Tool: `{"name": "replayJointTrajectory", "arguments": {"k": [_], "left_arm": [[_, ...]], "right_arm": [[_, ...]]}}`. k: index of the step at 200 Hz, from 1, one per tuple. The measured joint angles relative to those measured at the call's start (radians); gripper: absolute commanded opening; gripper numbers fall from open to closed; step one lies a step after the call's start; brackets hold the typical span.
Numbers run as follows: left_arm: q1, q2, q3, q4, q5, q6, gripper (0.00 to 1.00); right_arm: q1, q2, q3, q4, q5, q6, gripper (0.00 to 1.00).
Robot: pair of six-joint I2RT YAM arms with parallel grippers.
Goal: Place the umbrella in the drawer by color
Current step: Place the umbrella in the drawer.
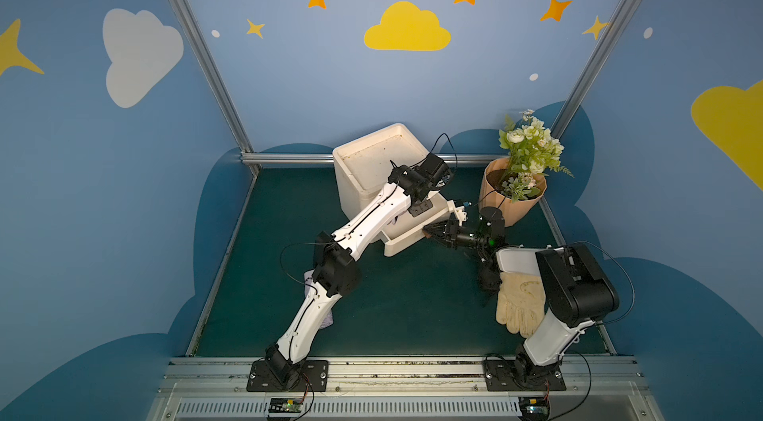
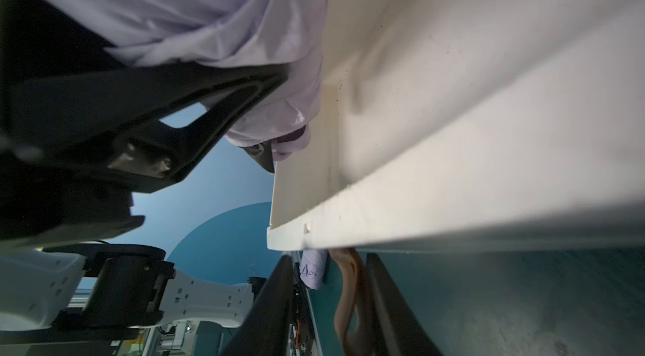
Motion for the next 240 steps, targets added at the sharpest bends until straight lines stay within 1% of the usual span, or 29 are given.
{"name": "replayJointTrajectory", "arguments": {"k": [17,39,53,71,95,110,158,215,225,232,240], "left_arm": [[0.002,0.012,0.0,0.002,-0.006,0.005,0.4],[0.003,0.018,0.0,0.015,-0.032,0.02,0.46],[0.003,0.019,0.0,0.021,-0.046,0.032,0.52],[-0.001,0.02,0.0,0.027,-0.058,0.046,0.56],[-0.003,0.02,0.0,0.043,-0.071,0.06,0.64],[-0.008,0.02,0.0,0.046,-0.077,0.069,0.65],[-0.017,0.02,0.01,0.063,-0.09,0.087,0.75],[-0.021,0.015,0.011,0.066,-0.079,0.08,0.82],[-0.021,0.009,0.011,0.065,-0.069,0.069,0.84],[-0.021,0.0,0.011,0.064,-0.063,0.061,0.85],[-0.02,-0.014,0.011,0.062,-0.056,0.049,0.86]], "right_arm": [[0.002,0.003,0.0,0.0,0.0,0.005,0.19],[0.003,0.004,-0.003,-0.002,0.001,0.01,0.06],[0.004,0.004,-0.005,-0.001,0.0,0.009,0.03],[0.005,0.004,-0.007,-0.001,0.001,0.01,0.02],[0.006,0.004,-0.011,-0.001,0.001,0.01,0.02],[0.006,0.004,-0.011,-0.001,0.001,0.008,0.02],[0.006,0.003,-0.011,-0.013,0.005,-0.021,0.02],[0.006,-0.002,-0.008,-0.033,0.008,-0.055,0.02],[0.006,-0.002,-0.006,-0.039,0.008,-0.059,0.04],[0.006,-0.002,-0.005,-0.041,0.008,-0.061,0.1],[0.006,-0.002,-0.004,-0.044,0.008,-0.062,0.13]]}}
